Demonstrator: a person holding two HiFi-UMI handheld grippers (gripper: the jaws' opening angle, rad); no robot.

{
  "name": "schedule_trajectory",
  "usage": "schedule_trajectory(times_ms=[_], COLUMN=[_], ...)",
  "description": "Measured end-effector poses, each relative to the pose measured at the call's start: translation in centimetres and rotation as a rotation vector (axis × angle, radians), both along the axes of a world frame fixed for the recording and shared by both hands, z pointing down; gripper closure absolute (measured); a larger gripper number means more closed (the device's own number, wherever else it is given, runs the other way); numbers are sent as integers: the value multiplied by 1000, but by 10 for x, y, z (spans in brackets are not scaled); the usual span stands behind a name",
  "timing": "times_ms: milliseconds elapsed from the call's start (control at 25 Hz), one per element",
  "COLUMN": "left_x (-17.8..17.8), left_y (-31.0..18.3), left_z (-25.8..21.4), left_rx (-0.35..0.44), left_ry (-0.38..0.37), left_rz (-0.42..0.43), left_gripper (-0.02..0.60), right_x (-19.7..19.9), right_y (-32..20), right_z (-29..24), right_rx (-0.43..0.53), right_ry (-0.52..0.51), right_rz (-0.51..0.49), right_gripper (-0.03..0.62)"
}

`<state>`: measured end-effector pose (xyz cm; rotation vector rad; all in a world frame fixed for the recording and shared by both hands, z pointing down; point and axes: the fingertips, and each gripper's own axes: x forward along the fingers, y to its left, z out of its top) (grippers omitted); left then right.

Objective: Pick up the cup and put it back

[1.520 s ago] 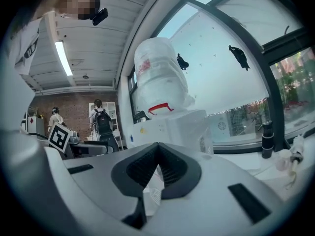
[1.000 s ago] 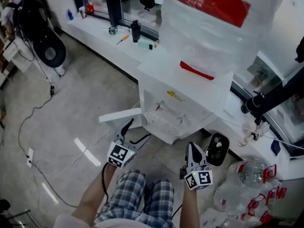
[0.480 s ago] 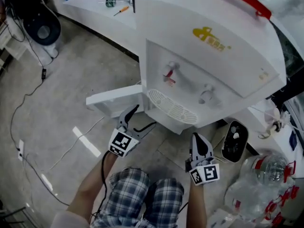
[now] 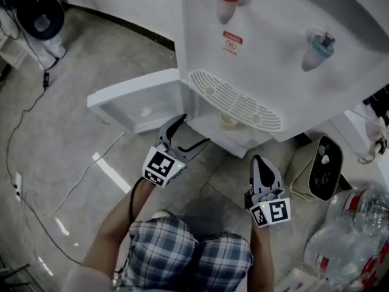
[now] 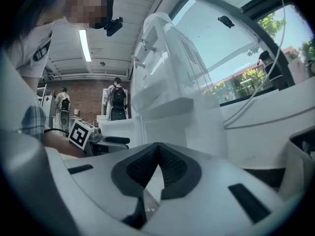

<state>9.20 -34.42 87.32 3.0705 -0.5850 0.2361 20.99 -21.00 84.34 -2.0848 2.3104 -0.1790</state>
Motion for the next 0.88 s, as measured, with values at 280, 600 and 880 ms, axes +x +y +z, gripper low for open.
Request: schedule_trajectory(times_ms=[280,600,880], left_x=[22,60,99], left_y=[0,1,-13], left_z=[52,88,122], left_rx=[-29,-28,-62], left_ry=[11,4,-45], left_rz=[3,9,-3], left_gripper=[192,192,190], right_x=[3,-4,-5], right_y=[-16,-28,-33], right_z=[45,75,85], right_rx=[-10,-34,-45], right_ry=[4,72,52], right_rz=[47,60,53], right_gripper=[577,577,577])
